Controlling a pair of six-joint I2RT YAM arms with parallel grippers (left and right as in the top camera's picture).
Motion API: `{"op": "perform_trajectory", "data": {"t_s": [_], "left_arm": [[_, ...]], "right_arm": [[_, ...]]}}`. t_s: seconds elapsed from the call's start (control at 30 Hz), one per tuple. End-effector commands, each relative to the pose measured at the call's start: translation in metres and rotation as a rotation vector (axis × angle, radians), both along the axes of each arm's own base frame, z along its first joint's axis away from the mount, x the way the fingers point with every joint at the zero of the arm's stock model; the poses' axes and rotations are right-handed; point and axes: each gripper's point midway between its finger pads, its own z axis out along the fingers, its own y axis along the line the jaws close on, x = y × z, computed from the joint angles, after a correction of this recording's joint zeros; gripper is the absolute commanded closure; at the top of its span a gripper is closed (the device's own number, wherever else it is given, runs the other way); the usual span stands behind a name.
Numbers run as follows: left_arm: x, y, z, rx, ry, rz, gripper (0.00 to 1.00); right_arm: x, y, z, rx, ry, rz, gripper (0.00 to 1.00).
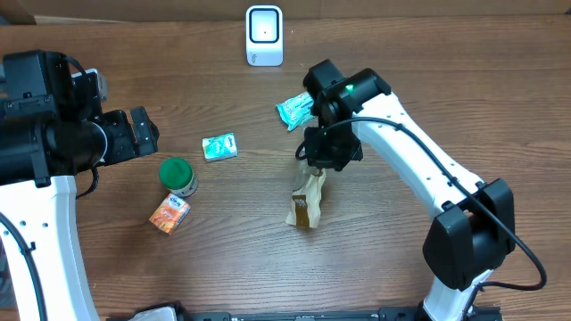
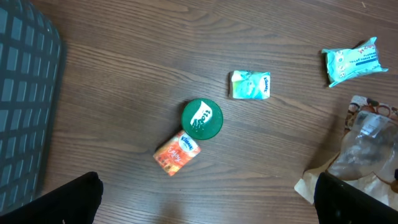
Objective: Scan the item barcode
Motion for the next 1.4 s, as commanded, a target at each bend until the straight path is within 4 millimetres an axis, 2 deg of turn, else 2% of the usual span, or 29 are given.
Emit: {"op": "perform_trajectory", "data": {"t_s": [0.0, 0.3, 0.43, 0.57, 0.73, 0.87, 1.0, 1.13, 1.37], "left_arm": [[0.000, 0.002, 0.008, 0.006, -0.025, 0.010, 0.00], [0.000, 0.002, 0.008, 0.006, -0.025, 0.010, 0.00], [0.000, 0.002, 0.008, 0.006, -0.025, 0.010, 0.00], [0.000, 0.002, 0.008, 0.006, -0.025, 0.010, 0.00], [0.000, 0.002, 0.008, 0.006, -0.025, 0.010, 0.00], [0.000, 0.002, 0.008, 0.006, -0.025, 0.010, 0.00], [0.000, 0.002, 0.008, 0.006, -0.025, 0.010, 0.00], [0.000, 0.002, 0.008, 0.006, -0.025, 0.010, 0.00], [0.000, 0.002, 0.008, 0.006, -0.025, 0.010, 0.00]], "right_arm": [[0.001, 0.001, -0.004, -0.073, -0.017, -0.041, 0.96], [-0.003, 0.015, -0.027, -0.097, 0.034, -0.101, 0.96], [0.001, 0.031, -0.025, -0.036, 0.015, -0.088, 0.96], [0.004, 0.038, -0.018, -0.013, 0.001, -0.082, 0.96], [0.001, 0.024, -0.005, -0.083, 0.001, -0.083, 0.96], [-0.004, 0.006, 0.015, -0.169, 0.000, -0.081, 0.96], [-0.011, -0.004, 0.029, -0.207, 0.019, -0.079, 0.96], [-0.018, -0.009, 0.028, -0.230, 0.048, -0.072, 0.96], [-0.007, -0.002, 0.016, -0.226, 0.032, -0.074, 0.96]]}}
